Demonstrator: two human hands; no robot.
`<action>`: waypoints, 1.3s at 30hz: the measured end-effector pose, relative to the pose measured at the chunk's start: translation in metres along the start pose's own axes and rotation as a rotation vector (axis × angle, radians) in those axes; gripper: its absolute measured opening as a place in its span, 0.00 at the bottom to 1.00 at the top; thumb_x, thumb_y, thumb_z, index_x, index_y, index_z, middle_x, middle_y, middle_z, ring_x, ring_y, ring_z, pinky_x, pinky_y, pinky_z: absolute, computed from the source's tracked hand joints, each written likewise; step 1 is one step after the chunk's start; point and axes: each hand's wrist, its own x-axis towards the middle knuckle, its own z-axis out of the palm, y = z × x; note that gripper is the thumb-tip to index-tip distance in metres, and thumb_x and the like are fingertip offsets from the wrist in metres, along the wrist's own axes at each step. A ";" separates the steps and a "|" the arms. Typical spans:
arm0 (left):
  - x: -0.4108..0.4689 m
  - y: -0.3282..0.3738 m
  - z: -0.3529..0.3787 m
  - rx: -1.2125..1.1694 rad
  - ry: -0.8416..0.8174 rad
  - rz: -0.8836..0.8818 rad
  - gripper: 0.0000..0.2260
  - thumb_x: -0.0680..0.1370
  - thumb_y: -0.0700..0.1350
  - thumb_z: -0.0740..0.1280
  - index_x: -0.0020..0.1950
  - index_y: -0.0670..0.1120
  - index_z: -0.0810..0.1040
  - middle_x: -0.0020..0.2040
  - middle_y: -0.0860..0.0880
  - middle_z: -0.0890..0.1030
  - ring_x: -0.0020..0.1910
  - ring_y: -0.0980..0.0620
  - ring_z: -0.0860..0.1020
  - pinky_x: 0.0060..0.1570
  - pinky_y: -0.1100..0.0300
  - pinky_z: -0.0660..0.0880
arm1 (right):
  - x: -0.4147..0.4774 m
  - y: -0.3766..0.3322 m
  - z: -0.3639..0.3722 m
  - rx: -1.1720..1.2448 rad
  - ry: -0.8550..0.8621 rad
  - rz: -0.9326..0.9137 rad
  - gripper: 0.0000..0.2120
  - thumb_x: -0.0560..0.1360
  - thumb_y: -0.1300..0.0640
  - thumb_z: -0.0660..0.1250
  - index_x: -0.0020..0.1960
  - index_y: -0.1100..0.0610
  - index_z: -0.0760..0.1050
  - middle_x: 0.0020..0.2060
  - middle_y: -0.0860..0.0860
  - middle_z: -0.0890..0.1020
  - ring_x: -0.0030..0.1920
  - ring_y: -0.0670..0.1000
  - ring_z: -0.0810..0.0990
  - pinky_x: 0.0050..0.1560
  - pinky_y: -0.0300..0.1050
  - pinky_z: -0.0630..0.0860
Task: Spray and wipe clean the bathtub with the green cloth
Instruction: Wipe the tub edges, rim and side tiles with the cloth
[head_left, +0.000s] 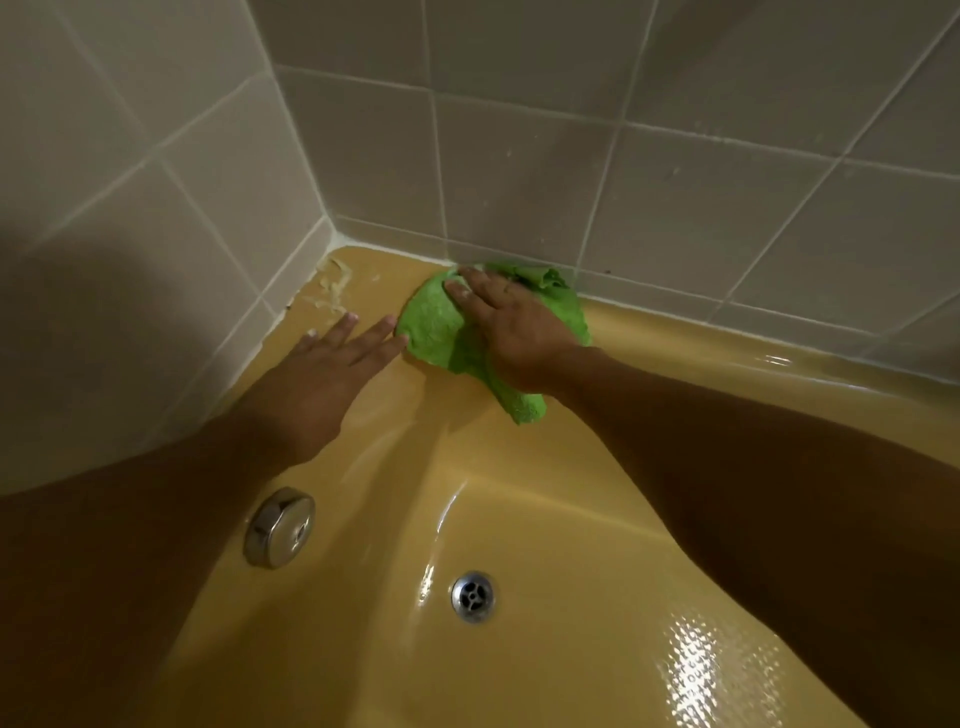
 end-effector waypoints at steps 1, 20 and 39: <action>-0.003 0.009 0.001 -0.004 0.032 -0.052 0.50 0.76 0.28 0.64 0.82 0.61 0.35 0.81 0.60 0.33 0.84 0.47 0.41 0.80 0.42 0.50 | 0.001 -0.001 0.002 0.002 0.006 -0.002 0.32 0.84 0.57 0.58 0.84 0.49 0.48 0.83 0.51 0.48 0.82 0.55 0.48 0.80 0.48 0.44; -0.140 -0.012 0.071 0.047 0.503 -0.227 0.25 0.78 0.50 0.57 0.76 0.49 0.74 0.74 0.44 0.75 0.72 0.36 0.72 0.71 0.47 0.65 | 0.010 0.001 0.009 0.059 0.038 -0.017 0.33 0.80 0.66 0.61 0.82 0.52 0.57 0.82 0.53 0.56 0.82 0.55 0.53 0.81 0.48 0.48; -0.136 -0.025 0.055 -0.173 0.408 -0.069 0.28 0.76 0.51 0.58 0.75 0.47 0.75 0.78 0.48 0.71 0.78 0.43 0.66 0.70 0.49 0.63 | 0.043 -0.056 0.026 -0.288 0.429 -0.052 0.16 0.83 0.47 0.57 0.54 0.57 0.77 0.52 0.60 0.75 0.52 0.62 0.74 0.50 0.56 0.70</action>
